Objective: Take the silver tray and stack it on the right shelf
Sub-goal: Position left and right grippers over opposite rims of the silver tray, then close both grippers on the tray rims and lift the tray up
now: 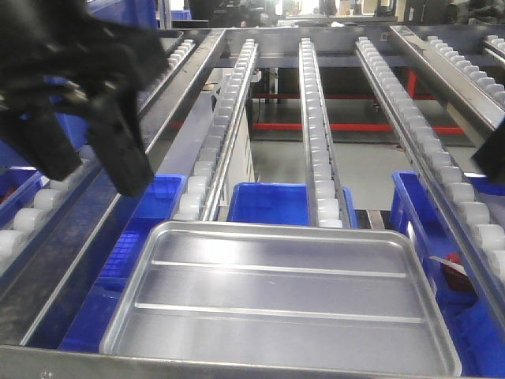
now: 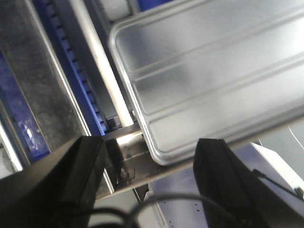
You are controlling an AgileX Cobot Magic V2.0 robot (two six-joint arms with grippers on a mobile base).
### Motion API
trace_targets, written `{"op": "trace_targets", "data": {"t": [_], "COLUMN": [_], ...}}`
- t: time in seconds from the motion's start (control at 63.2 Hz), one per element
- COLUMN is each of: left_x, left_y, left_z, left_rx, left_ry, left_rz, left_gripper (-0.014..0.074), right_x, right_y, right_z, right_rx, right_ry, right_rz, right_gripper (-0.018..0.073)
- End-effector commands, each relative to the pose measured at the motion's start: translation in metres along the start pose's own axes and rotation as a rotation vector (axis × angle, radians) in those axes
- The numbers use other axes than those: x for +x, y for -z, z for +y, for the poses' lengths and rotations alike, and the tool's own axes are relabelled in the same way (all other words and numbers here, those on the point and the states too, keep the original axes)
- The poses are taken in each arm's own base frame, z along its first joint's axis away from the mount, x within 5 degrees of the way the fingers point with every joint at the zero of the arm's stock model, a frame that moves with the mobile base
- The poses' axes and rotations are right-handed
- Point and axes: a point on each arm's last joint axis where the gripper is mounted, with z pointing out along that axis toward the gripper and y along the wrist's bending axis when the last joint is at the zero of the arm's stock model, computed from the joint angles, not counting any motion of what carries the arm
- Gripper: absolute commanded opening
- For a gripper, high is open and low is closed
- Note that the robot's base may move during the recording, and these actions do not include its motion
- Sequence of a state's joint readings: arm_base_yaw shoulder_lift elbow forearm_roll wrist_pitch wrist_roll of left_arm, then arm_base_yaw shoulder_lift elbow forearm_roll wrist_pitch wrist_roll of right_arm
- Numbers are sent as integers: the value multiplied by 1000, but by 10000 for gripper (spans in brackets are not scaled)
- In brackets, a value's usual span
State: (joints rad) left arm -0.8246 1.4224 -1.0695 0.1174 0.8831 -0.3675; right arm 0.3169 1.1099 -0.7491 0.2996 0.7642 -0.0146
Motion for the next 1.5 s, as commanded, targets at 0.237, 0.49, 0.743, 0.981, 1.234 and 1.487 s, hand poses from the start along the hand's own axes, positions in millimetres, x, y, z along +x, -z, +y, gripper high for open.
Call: {"op": "trace_targets", "data": {"t": [0.237,0.49,0.743,0.981,1.234,1.487], "left_x": [-20,-21,-22,-21,-21,-23], "left_y": [-34,-51,-61,-73,-86,-87], "left_z": [-9,-6,-6,-7,-9,-10], "left_rx": [-11,-73,-88,-94,-96,-85], "left_ry": [158,206,222,227,252,249], "left_rz": [12,32,33,54,68,48], "left_gripper": [316,316,316,316,316,314], "right_x": [-29,-30,-28,-26,-24,-25], "right_y": [-42,-65,-84,-99,-110,-111], "right_z": [9,11,7,4,1,1], "right_rx": [107,116,137,152,164,163], "right_ry": [-81,-126,-130,-132,-129,-128], "right_rz": [-6,13,60,95,116,112], "right_gripper": [365,365,365,365,365,305]}}
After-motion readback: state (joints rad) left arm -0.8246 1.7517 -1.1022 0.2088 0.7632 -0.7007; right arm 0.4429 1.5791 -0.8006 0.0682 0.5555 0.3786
